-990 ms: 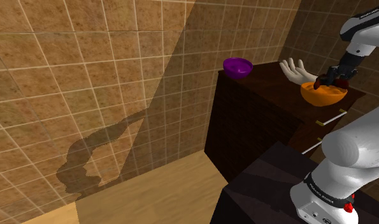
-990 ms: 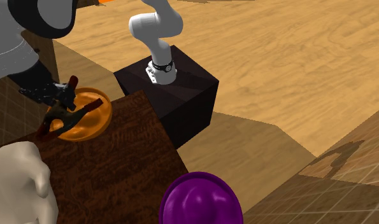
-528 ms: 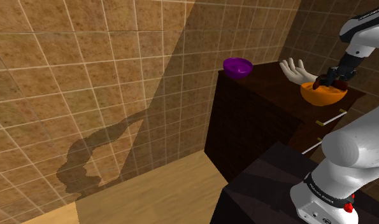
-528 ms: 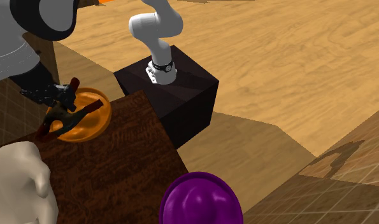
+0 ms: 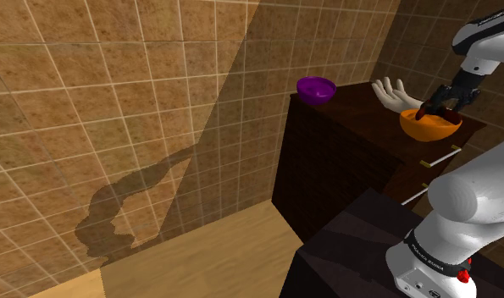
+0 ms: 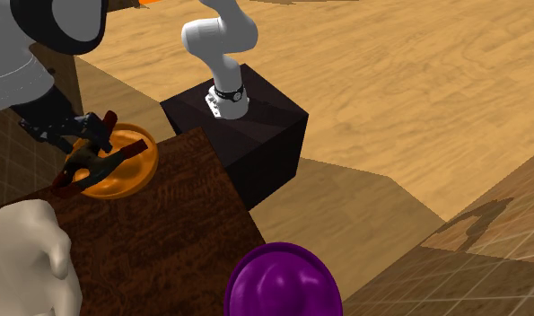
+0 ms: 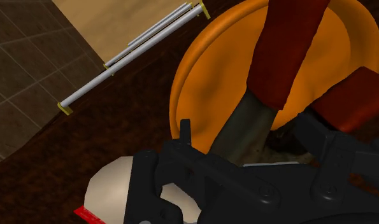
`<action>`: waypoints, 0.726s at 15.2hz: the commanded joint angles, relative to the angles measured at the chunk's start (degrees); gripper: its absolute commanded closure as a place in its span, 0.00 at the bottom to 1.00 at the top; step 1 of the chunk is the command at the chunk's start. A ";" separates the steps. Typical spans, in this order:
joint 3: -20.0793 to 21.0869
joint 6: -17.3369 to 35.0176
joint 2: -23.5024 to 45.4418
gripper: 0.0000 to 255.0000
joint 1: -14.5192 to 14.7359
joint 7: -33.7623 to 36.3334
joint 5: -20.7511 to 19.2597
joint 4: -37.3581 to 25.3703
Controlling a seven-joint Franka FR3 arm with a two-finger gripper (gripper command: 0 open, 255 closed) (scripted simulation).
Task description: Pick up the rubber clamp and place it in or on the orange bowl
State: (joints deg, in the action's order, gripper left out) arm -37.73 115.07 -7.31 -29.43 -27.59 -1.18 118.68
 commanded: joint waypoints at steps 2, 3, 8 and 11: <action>0.42 -4.81 -1.43 0.00 0.01 0.71 -0.86 -3.64; 0.54 -6.32 -1.73 0.00 0.00 0.83 -1.01 -4.90; 0.54 -6.32 -1.73 0.00 0.00 0.83 -1.01 -4.90; 0.54 -6.32 -1.73 0.00 0.00 0.83 -1.01 -4.90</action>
